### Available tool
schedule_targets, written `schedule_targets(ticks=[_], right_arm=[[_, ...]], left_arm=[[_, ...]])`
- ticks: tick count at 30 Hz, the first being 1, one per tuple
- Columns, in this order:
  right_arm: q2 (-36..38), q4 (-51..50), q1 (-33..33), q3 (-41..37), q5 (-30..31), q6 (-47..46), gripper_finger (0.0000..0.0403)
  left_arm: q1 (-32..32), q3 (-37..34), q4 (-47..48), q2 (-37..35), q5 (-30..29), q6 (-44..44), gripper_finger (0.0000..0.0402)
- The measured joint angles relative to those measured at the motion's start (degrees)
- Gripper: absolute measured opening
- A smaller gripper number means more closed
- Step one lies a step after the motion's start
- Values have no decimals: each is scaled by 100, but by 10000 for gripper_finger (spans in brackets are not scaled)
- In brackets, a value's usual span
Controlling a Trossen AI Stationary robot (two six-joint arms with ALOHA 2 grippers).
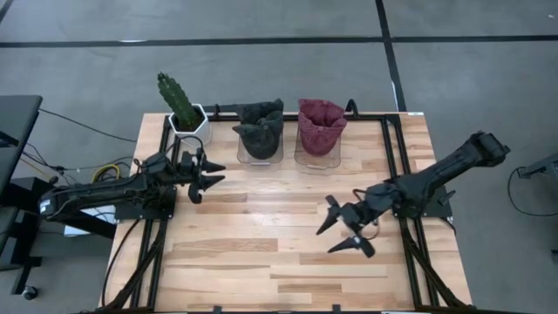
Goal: Pick & Place hat
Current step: Return to Home Position
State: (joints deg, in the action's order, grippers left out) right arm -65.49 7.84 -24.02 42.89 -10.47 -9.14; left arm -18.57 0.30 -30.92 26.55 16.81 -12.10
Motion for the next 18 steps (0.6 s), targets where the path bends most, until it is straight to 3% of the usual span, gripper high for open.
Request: schedule_targets(ticks=[9,13,18], right_arm=[[1372,-1193,-388,-85,529,509,260],[2175,-1149,-450,-730,603,617,260],[3446,-462,-437,-2134,755,608,260]], left_arm=[[149,0,-107,15,-12,121,159],[164,0,-107,15,-12,118,159],[164,0,-107,15,-12,116,159]])
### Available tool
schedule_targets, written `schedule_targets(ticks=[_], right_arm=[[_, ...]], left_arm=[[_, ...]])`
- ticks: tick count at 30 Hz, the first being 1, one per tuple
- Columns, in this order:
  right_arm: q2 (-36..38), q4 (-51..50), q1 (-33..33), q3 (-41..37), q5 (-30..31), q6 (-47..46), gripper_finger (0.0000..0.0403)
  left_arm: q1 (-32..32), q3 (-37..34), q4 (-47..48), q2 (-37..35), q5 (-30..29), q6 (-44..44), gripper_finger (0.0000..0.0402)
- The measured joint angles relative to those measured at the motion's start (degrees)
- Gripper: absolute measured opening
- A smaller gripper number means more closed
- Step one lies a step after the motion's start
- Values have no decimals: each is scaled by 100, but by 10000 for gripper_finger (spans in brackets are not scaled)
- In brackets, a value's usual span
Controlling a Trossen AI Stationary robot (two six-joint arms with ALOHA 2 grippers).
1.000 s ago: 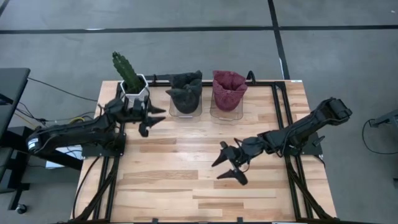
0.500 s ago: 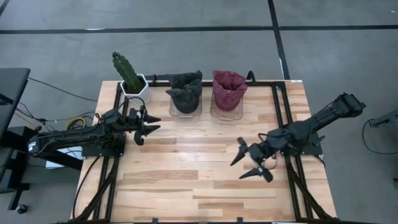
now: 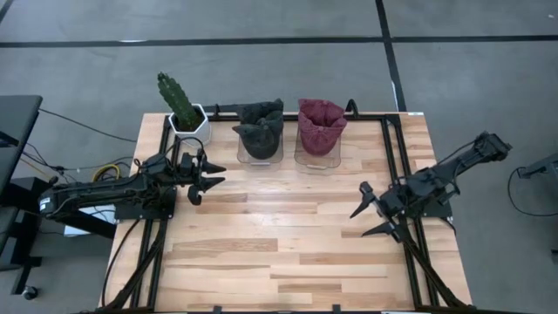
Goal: Pick & Place hat
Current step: Return to Home Position
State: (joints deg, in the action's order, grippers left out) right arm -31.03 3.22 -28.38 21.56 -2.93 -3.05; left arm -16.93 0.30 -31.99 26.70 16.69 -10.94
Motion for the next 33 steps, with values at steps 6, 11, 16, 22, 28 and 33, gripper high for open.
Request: schedule_targets(ticks=[6,11,16,22,28,33], right_arm=[[1888,320,59,-1569,309,-18,260],[3057,-36,352,-2058,283,-51,260],[3045,-307,690,-2087,154,-243,260],[2917,-293,826,-2089,138,-297,260],[2409,-296,703,-2089,141,-511,260],[2067,-300,615,-2089,143,-887,260]], left_arm=[[0,0,-2,0,0,0,159],[-2,0,-4,8,0,9,159],[-10,0,-24,41,0,15,159],[-22,2,-31,142,0,56,159],[-22,2,-48,154,2,317,159],[-21,2,-66,153,2,319,159]])
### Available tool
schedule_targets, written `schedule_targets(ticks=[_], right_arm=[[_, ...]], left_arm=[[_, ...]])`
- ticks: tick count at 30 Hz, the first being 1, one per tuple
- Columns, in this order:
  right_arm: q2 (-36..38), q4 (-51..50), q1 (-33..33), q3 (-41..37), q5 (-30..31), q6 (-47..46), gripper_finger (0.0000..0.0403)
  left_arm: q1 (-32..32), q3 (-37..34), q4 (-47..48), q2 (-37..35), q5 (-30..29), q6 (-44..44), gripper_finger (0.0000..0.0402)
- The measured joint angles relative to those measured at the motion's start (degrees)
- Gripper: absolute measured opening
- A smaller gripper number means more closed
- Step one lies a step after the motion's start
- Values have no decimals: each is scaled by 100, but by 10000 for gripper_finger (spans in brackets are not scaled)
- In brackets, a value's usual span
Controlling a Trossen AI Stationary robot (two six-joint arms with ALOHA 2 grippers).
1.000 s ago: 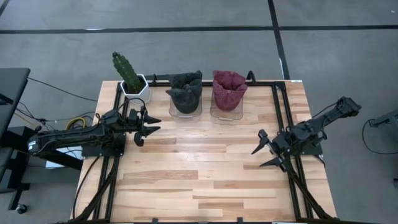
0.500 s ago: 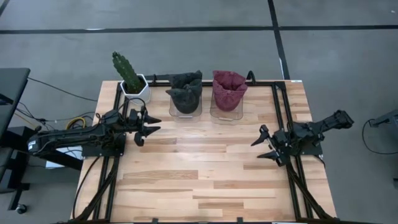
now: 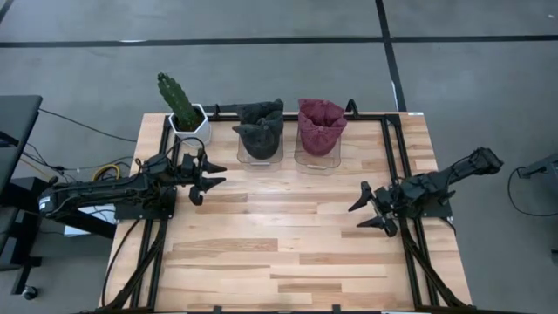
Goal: Pick & Place hat
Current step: Return to Home Position
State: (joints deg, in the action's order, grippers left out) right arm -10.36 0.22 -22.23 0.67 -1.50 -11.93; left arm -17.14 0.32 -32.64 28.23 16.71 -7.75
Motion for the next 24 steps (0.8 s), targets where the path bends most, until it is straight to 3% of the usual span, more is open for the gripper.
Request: schedule_targets(ticks=[8,24], right_arm=[[-99,1,-10,-2,0,-644,260],[-99,1,-10,-4,0,-655,260]], left_arm=[[0,0,0,2,0,-17,159],[2,0,0,0,0,-19,159]])
